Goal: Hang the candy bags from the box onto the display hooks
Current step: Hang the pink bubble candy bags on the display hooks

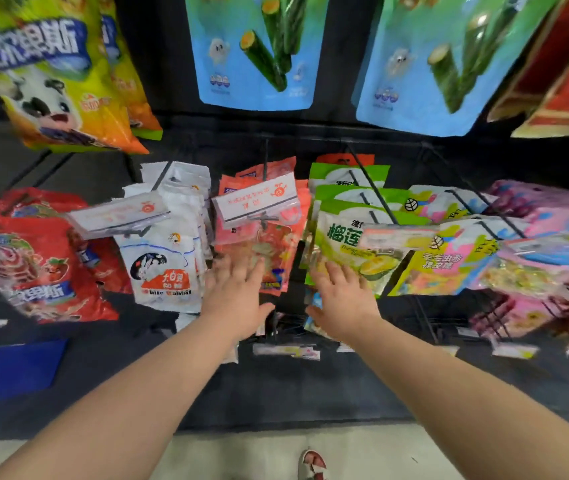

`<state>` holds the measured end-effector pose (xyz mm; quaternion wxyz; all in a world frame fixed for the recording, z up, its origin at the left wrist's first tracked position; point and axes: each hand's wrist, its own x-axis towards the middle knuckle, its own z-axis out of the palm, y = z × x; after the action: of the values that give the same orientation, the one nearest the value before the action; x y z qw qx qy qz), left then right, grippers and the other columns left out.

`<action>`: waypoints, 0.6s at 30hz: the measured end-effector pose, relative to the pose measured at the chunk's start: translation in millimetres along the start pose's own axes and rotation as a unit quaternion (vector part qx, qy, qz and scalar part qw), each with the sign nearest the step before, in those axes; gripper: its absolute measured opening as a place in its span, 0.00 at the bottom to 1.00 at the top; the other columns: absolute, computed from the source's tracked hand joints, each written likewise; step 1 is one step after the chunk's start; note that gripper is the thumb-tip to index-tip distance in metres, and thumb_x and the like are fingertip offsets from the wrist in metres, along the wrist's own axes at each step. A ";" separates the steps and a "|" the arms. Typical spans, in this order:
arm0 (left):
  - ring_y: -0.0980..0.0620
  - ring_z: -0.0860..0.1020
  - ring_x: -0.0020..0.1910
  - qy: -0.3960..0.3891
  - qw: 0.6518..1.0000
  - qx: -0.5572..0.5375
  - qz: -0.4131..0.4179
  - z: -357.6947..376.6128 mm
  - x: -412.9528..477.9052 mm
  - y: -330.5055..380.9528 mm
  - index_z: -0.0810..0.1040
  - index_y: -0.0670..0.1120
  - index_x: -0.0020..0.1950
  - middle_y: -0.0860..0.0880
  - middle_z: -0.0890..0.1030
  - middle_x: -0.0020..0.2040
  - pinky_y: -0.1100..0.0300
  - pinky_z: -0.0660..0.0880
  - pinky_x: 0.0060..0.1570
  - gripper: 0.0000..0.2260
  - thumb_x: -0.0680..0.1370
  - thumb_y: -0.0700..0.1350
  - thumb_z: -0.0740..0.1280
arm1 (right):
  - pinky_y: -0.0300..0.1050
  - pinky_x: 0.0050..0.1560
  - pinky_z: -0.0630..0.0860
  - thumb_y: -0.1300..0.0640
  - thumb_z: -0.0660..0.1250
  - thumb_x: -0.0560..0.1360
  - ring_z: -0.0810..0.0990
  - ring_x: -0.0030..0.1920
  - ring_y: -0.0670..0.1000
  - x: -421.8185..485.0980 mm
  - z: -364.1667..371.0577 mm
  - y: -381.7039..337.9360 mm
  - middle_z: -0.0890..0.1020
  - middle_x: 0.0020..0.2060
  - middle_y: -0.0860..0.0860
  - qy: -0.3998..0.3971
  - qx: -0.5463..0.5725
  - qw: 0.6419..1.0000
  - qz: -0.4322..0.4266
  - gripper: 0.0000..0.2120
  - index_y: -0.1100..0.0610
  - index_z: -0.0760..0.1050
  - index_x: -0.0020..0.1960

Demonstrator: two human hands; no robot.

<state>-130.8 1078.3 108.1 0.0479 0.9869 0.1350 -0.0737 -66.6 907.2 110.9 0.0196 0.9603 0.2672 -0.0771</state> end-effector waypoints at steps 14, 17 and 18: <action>0.41 0.40 0.78 -0.024 0.990 0.045 0.129 -7.2 -80.6 115.2 0.41 0.50 0.80 0.46 0.42 0.80 0.40 0.45 0.75 0.37 0.79 0.63 0.56 | 0.62 0.74 0.50 0.42 0.57 0.79 0.46 0.77 0.59 -145.4 -3.0 85.0 0.51 0.78 0.53 -0.010 -0.001 0.995 0.103 0.31 0.50 0.51 0.77; 0.41 0.40 0.78 -0.026 0.987 0.045 0.152 -4.6 -95.6 155.7 0.41 0.51 0.80 0.46 0.42 0.80 0.40 0.44 0.75 0.37 0.79 0.62 0.56 | 0.61 0.73 0.51 0.42 0.58 0.78 0.47 0.77 0.58 -180.8 1.4 115.2 0.52 0.77 0.52 0.011 0.016 0.993 0.118 0.32 0.50 0.51 0.77; 0.41 0.40 0.78 -0.026 0.986 0.045 0.161 -2.9 -100.3 173.4 0.41 0.51 0.80 0.46 0.42 0.80 0.40 0.44 0.75 0.37 0.79 0.62 0.56 | 0.61 0.74 0.51 0.42 0.58 0.78 0.47 0.77 0.58 -195.1 3.8 129.7 0.53 0.77 0.51 0.012 0.021 0.992 0.127 0.32 0.50 0.51 0.77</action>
<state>-178.5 886.3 139.7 0.0179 0.9947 -0.0307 -0.0969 -165.1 696.3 137.6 0.0057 0.9876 0.1413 -0.0682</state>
